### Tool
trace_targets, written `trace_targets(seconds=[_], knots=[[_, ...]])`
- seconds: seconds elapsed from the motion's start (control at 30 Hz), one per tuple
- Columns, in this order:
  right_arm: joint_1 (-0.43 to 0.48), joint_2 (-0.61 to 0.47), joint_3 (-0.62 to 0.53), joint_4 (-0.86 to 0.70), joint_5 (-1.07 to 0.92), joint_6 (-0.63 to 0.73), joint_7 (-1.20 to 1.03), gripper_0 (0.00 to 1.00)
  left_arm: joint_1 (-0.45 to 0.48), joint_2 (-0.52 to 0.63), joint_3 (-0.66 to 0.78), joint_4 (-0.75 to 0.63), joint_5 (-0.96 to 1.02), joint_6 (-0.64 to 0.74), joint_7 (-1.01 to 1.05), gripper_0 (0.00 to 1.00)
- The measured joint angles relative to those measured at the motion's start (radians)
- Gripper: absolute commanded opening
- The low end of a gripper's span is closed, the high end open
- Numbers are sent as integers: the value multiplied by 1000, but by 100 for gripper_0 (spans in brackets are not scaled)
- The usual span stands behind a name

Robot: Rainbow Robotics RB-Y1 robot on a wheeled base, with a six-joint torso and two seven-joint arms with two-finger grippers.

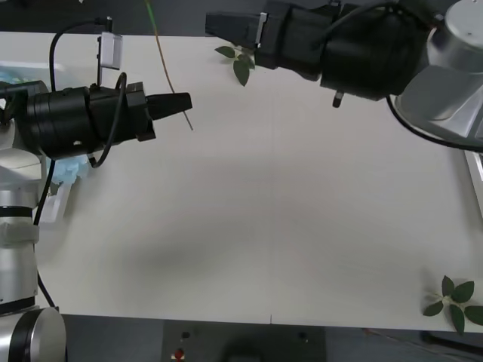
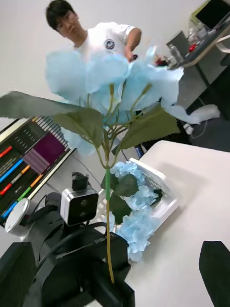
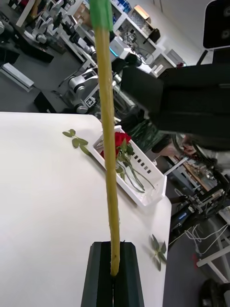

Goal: Put the red flowers into the right box and the blue flowers into the left box

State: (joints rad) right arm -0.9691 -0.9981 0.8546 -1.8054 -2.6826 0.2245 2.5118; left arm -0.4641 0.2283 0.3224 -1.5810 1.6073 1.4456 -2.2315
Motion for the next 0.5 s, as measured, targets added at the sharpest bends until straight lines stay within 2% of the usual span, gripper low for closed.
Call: trace_targets(seconds=[0.2,0.33,0.5], knots=[[4,-43,-101,158,100,361,0,100,0,60,56,0,35,0,0,0],[47,-38,-270,319,233,736,0,100,0,125,102,0,40,-1,-1,0],[75,-24,-454,460,376,987,1,100,22,242,127,1,40,-1,-1,0]])
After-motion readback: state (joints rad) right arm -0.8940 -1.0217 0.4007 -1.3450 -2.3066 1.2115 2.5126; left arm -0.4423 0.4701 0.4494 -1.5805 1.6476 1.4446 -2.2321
